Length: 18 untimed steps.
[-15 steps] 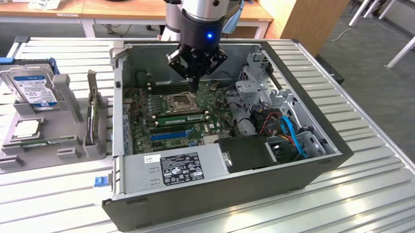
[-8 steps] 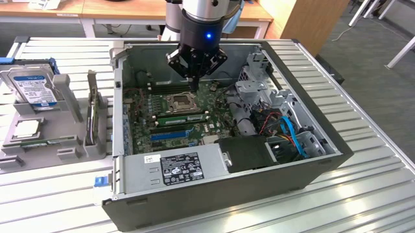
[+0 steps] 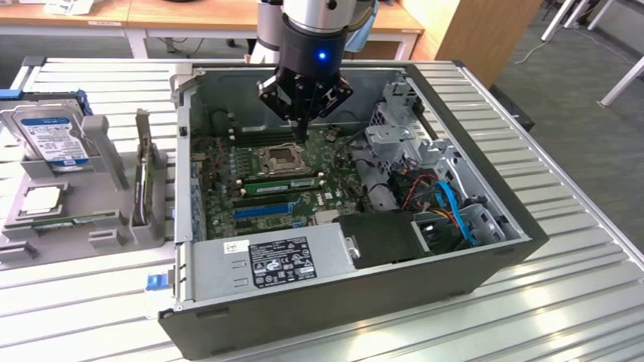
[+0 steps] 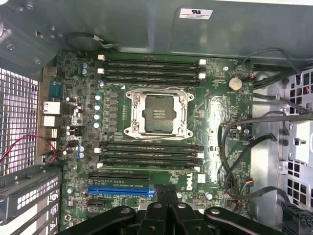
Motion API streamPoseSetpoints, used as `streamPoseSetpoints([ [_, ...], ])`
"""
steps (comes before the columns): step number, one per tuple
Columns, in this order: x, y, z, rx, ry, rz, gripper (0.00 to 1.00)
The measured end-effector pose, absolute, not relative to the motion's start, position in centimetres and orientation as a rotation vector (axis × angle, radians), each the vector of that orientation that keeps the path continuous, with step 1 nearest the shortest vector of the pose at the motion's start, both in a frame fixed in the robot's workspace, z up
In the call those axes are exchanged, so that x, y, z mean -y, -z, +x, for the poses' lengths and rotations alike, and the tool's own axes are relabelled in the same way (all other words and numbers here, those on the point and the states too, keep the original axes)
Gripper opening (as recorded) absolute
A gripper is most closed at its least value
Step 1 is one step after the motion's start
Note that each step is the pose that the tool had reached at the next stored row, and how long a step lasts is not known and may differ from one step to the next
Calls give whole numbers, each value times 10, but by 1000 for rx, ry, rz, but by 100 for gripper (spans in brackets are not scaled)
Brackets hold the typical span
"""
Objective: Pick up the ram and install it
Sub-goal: 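Press down the ram until it locks into place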
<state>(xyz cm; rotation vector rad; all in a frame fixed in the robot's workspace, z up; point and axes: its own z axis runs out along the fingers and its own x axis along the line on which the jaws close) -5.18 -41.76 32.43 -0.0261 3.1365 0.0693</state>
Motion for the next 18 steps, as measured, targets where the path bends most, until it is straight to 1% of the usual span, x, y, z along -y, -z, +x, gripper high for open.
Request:
streamPoseSetpoints([
  [18, 418, -324, -52, -3147, -77, -26, 10],
])
